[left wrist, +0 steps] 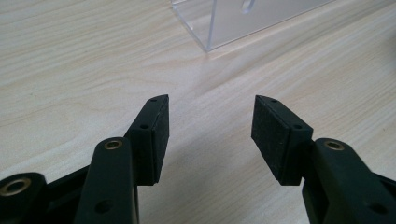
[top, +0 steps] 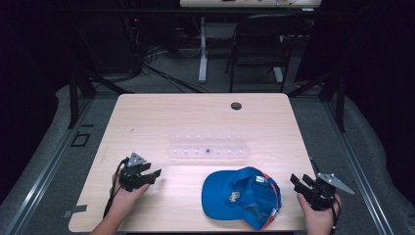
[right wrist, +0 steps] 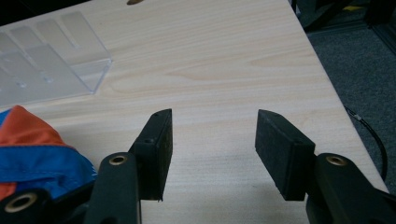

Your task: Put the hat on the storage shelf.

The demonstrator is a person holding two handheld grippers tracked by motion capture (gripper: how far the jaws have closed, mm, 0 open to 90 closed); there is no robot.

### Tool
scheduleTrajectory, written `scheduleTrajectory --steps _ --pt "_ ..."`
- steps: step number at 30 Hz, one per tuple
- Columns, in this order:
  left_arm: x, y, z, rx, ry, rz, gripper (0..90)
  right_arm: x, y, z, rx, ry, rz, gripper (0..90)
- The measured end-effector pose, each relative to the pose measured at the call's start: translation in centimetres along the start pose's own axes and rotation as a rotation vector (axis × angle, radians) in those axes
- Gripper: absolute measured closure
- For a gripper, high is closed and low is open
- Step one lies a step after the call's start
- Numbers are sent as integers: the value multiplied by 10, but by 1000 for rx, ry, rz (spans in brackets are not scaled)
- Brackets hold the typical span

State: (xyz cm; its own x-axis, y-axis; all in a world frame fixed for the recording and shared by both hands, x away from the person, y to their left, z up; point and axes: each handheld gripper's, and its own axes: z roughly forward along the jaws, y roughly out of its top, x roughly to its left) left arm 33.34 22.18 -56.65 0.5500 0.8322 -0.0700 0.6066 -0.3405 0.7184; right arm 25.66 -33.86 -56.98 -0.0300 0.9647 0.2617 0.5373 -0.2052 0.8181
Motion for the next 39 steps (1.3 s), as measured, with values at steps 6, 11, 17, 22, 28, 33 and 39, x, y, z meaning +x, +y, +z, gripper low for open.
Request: scheduleTrajectory --steps 6,11,17,22,28,33,39 --pt "-2 -1 -2 -5 -1 12 470 8 14 -5 46 53 -42 456" --pt "-2 -1 -2 -1 -4 18 470 15 28 -13 90 114 -43 443" --pt "-1 -1 -2 -1 -2 16 470 23 46 -14 217 201 -45 454" --pt "-2 -1 -1 1 2 21 470 27 50 -10 286 206 -90 462" --pt "-2 -1 -1 0 2 23 470 28 55 -10 359 217 -69 525" --pt "-2 -1 -1 3 3 28 470 35 59 -14 454 278 -92 535" --pt "-2 -1 -1 6 3 22 468 41 57 -20 519 362 -108 529"
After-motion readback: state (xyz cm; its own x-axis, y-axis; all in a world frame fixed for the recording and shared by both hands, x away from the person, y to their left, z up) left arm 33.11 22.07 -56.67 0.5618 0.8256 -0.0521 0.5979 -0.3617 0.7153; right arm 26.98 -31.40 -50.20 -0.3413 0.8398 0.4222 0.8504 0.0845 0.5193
